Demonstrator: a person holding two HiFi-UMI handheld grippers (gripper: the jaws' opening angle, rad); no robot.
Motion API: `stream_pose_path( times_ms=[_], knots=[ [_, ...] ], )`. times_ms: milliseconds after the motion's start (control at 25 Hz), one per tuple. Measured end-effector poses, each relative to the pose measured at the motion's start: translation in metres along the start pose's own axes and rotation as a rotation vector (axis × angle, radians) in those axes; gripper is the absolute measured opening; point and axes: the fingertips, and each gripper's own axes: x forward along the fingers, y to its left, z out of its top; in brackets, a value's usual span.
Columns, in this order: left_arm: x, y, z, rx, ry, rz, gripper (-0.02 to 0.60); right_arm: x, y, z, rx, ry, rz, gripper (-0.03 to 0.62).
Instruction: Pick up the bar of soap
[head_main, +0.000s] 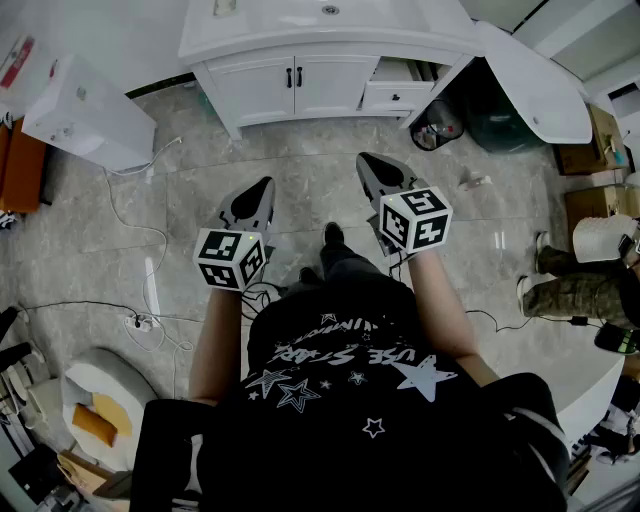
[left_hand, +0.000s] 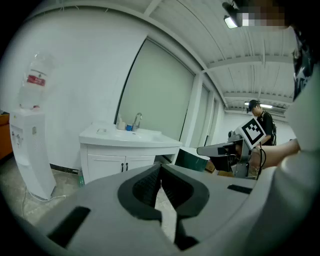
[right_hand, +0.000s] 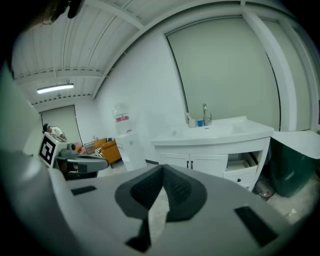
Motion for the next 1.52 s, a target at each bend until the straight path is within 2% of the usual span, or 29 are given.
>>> stream_pose_path(
  times_ms=[640, 760, 960, 1000, 1080, 1240, 1400, 1520],
  knots=[
    [-0.022, -0.003, -0.002, -0.008, -0.012, 0.022, 0.008, 0.000, 0.010, 0.008, -0.015, -0.019, 0.021, 0.006],
    [-0.029, 0.001, -0.010, -0.030, -0.006, 0.030, 0.008, 0.002, 0.014, 0.006, 0.008, -0.024, 0.023, 0.006],
    [-0.036, 0.010, -0.013, -0.041, -0.005, 0.043, 0.009, -0.002, 0.007, 0.011, 0.084, -0.083, -0.022, 0.006],
    [-0.036, 0.012, -0.012, -0.043, -0.009, 0.045, 0.008, -0.001, 0.004, 0.014, 0.097, -0.096, -0.023, 0.017],
    [-0.033, 0.015, -0.010, -0.047, -0.012, 0.045, 0.008, 0.002, 0.000, 0.022, 0.120, -0.113, -0.012, 0.121],
    [-0.025, 0.022, -0.007, -0.046, -0.004, 0.046, 0.008, 0.012, -0.012, 0.036, 0.138, -0.153, -0.009, 0.213],
    [-0.009, 0.032, -0.005, -0.031, 0.015, 0.047, 0.009, 0.032, -0.032, 0.039, 0.164, -0.153, -0.014, 0.263],
    [0.008, 0.048, 0.000, -0.033, 0.030, 0.061, 0.009, 0.056, -0.051, 0.043, 0.190, -0.140, -0.015, 0.275]
  ],
)
